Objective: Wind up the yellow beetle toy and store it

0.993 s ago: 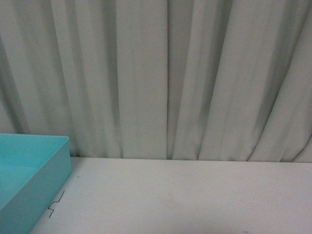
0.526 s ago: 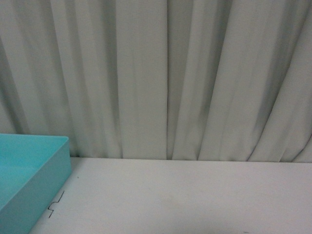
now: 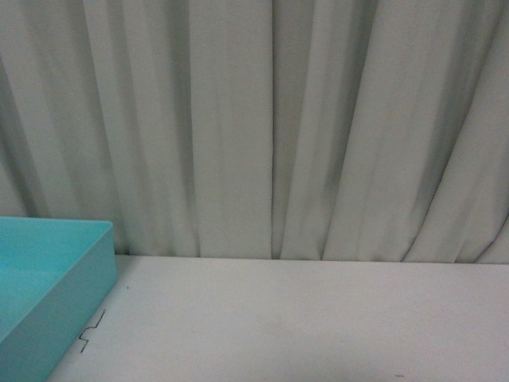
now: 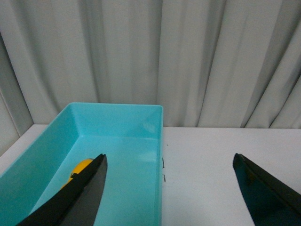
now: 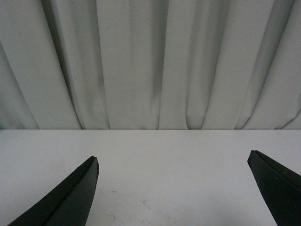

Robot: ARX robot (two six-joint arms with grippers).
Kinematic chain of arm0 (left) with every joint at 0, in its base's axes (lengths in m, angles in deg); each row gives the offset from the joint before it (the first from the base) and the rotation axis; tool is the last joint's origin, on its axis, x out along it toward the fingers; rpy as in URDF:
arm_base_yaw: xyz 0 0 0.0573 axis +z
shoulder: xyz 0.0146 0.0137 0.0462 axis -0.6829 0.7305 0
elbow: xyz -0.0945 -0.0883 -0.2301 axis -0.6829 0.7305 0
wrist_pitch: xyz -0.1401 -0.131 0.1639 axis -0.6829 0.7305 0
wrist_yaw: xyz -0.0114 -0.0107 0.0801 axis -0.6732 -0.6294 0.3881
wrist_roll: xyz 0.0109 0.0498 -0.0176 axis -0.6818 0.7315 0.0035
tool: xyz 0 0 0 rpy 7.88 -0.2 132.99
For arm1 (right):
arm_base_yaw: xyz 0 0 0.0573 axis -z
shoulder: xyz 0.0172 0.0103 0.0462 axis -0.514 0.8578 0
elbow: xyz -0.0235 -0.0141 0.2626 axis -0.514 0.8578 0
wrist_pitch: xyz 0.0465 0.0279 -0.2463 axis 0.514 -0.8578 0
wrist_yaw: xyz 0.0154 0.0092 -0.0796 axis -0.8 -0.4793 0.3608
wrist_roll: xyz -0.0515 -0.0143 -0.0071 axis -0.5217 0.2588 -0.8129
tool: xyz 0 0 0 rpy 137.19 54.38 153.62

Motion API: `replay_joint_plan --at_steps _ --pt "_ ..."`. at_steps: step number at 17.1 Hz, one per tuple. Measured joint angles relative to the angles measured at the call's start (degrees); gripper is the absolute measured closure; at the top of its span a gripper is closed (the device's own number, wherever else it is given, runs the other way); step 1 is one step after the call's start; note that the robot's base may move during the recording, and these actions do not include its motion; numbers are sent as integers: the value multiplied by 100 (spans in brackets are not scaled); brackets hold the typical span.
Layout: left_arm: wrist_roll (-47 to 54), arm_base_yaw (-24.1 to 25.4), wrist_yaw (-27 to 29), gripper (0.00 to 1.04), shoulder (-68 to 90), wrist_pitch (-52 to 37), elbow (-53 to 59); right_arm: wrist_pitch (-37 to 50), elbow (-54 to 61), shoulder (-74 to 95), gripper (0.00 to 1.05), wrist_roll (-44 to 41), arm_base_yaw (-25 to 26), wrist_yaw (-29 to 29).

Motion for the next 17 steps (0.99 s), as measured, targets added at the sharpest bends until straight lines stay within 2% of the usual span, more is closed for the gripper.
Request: replay_joint_plan --at_steps 1,2,17 --pt "0 0 0 11 0 -2 0 0 0 0 7 2 0 -2" --pt "4 0 0 6 0 -2 0 0 0 0 7 2 0 0" --pt "2 0 0 7 0 -4 0 2 0 -4 7 2 0 0"
